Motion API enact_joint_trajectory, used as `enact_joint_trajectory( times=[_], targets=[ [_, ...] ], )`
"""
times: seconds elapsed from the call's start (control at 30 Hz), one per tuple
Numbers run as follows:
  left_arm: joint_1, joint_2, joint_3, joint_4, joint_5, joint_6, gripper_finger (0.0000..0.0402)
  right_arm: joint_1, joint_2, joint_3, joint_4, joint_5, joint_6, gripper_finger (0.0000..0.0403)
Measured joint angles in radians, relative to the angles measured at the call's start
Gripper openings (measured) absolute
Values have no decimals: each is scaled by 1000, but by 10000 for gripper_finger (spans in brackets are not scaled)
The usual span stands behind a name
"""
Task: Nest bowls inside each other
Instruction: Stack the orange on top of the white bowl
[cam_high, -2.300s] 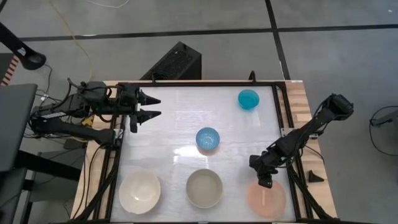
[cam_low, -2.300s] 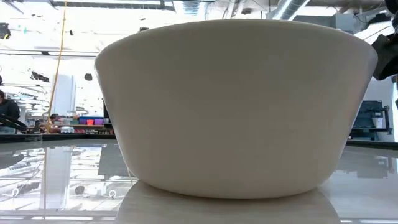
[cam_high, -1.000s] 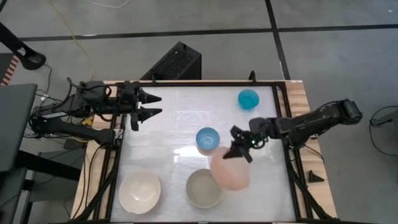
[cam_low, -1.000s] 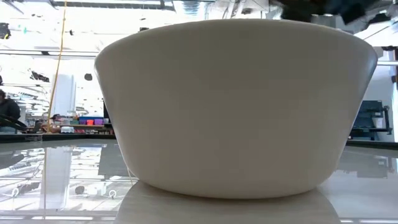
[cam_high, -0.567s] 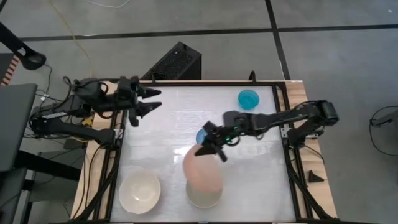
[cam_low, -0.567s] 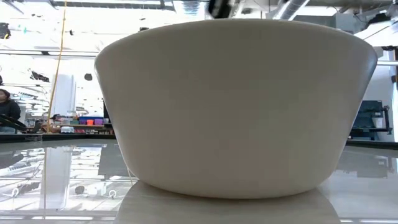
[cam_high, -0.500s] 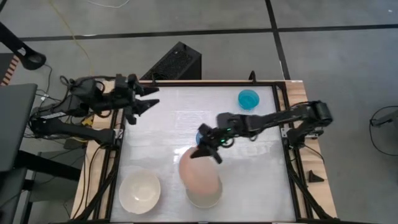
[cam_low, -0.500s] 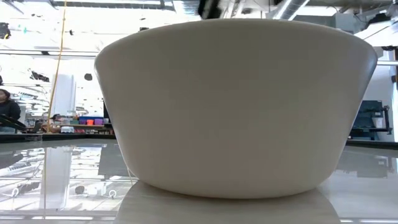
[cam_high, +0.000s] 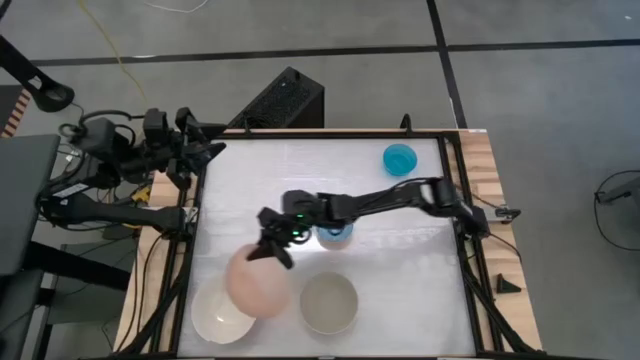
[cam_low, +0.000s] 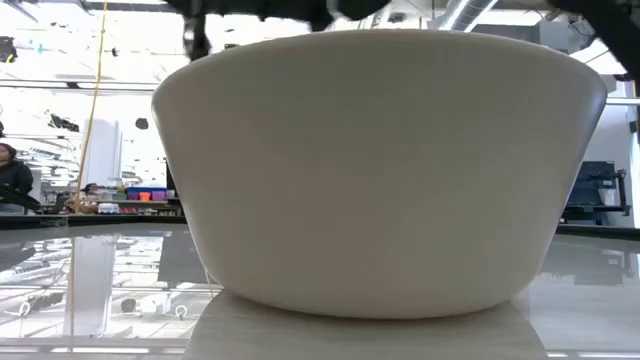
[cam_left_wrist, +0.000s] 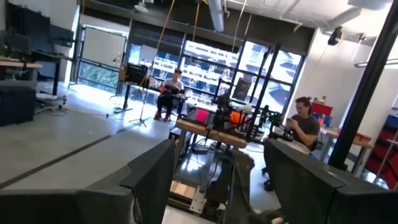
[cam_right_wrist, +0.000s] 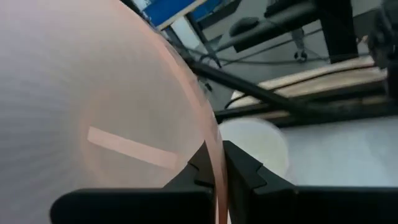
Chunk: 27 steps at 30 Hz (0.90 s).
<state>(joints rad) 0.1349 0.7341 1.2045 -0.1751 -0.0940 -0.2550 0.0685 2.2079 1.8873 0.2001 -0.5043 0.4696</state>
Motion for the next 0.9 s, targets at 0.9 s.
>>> enact_joint_trajectory(
  times=[0.9],
  targets=[
    [0,-2,0,-81,1,-37,238,56,269,398,-317,167,-179,102]
  ],
)
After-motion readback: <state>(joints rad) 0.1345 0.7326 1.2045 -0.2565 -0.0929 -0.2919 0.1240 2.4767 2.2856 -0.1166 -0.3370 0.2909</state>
